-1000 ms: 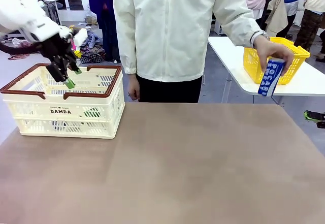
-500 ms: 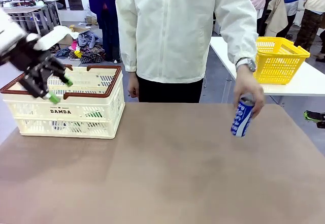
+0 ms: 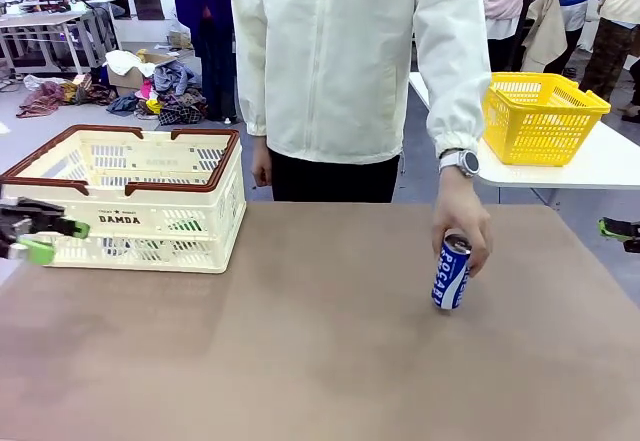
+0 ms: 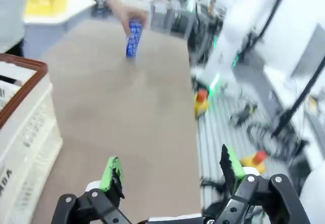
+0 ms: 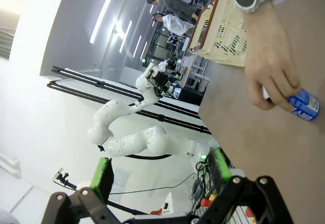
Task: Place the drinks into the Shopping basket.
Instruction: Pick up one drink and place it into the Shopping basket.
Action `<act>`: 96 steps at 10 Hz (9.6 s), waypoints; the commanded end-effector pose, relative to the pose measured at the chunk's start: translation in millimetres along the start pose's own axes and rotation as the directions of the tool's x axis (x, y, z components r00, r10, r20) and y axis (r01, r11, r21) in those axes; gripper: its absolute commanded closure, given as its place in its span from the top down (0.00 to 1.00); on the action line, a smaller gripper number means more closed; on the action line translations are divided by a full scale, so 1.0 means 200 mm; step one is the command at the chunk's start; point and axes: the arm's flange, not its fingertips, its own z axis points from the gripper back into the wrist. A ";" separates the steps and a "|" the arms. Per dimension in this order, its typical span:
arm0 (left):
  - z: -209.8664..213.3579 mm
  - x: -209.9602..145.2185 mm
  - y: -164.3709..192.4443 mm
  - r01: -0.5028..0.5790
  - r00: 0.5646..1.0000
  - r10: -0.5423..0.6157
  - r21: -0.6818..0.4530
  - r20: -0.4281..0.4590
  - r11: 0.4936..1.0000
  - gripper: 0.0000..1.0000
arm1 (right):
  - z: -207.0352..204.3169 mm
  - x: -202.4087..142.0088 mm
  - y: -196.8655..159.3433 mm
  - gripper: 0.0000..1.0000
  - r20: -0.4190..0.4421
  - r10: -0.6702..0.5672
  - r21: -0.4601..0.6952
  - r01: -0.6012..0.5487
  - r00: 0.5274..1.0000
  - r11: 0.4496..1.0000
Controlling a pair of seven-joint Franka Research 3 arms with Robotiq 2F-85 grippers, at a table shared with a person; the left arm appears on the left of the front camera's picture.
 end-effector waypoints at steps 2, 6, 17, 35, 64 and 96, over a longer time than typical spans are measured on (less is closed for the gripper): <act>0.06 -0.05 0.13 -0.480 0.841 0.451 0.030 0.298 0.877 1.00 | 0.00 0.02 0.03 1.00 0.011 -0.008 0.011 0.008 1.000 1.000; 0.07 -0.07 0.02 -0.132 0.986 0.130 0.011 0.108 0.991 1.00 | 0.00 0.02 0.03 1.00 0.011 -0.008 0.011 0.008 1.000 1.000; 0.07 -0.07 0.02 -0.132 0.986 0.130 0.011 0.108 0.991 1.00 | 0.00 0.02 0.03 1.00 0.011 -0.008 0.011 0.008 1.000 1.000; 0.07 -0.07 0.02 -0.132 0.986 0.130 0.011 0.108 0.991 1.00 | -1.41 0.64 0.19 1.00 -0.503 -0.472 -0.846 -0.300 0.724 0.441; 0.07 -0.07 0.02 -0.132 0.986 0.130 0.011 0.108 0.991 1.00 | -1.50 0.58 -0.01 0.00 -0.221 -0.510 -0.974 -0.158 0.831 0.165; 0.07 -0.07 0.02 -0.132 0.986 0.130 0.011 0.108 0.991 1.00 | 0.55 0.13 0.05 1.00 -0.011 -0.425 -0.189 0.415 0.905 0.890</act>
